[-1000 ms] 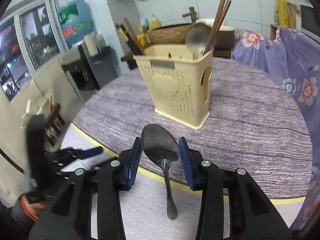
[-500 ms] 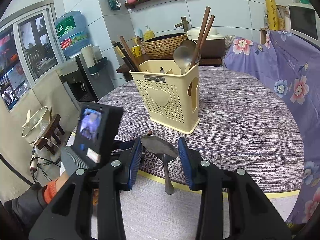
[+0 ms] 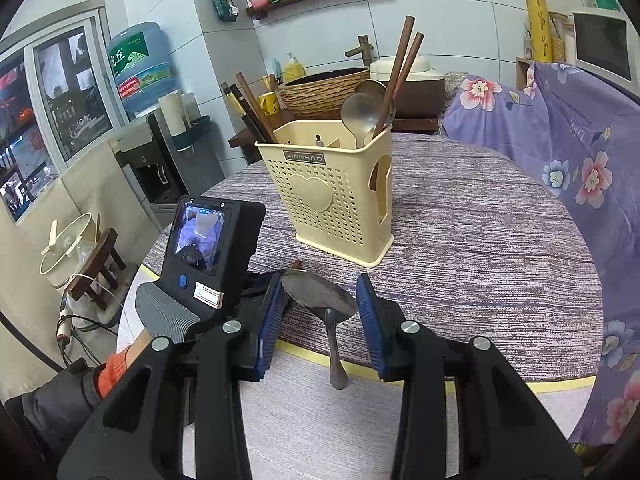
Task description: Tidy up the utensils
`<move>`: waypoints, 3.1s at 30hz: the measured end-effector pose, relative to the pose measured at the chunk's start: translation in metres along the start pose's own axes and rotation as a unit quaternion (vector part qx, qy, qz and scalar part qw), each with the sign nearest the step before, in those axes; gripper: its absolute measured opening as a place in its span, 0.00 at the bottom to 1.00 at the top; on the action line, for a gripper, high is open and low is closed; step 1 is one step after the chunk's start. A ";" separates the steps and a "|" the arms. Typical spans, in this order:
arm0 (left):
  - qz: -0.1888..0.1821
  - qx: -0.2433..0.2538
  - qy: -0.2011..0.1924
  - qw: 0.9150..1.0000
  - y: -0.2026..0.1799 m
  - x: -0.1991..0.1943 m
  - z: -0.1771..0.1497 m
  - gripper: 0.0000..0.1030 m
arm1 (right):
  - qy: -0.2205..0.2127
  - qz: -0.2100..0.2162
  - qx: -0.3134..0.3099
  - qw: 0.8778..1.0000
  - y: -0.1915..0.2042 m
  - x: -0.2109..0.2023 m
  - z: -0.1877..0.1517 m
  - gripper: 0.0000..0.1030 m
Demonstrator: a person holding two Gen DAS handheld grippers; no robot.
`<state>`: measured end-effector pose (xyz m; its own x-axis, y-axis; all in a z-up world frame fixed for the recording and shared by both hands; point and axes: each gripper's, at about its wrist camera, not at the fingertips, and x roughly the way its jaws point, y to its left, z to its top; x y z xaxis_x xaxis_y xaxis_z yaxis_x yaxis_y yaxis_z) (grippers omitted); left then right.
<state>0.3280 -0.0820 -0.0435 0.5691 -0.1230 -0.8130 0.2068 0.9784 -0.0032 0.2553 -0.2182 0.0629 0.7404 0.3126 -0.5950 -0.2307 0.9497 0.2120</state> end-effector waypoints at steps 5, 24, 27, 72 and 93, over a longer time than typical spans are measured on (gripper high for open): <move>-0.022 -0.015 -0.033 0.999 0.014 -0.029 0.008 0.08 | -0.003 -0.002 0.004 1.000 0.001 -0.002 -0.002 0.37; -0.069 -0.051 -0.216 0.973 0.055 -0.191 0.005 0.08 | -0.020 -0.002 -0.002 1.000 0.011 -0.017 -0.001 0.37; -0.075 -0.052 -0.218 0.972 0.056 -0.195 0.002 0.08 | -0.022 0.002 -0.010 1.000 0.013 -0.018 -0.001 0.37; -0.035 -0.031 -0.266 0.963 0.017 -0.123 0.120 0.08 | -0.105 -0.076 -0.114 0.985 0.025 0.079 0.083 0.36; 0.014 -0.076 -0.320 0.944 0.087 -0.188 -0.106 0.95 | -0.098 -0.135 -0.050 0.985 -0.008 -0.041 -0.087 0.94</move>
<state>0.1546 0.0439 0.0478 0.9468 -0.1255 -0.2964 0.0967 0.9892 -0.1100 0.1716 -0.2371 0.0182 0.8883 0.0478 -0.4568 -0.0624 0.9979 -0.0170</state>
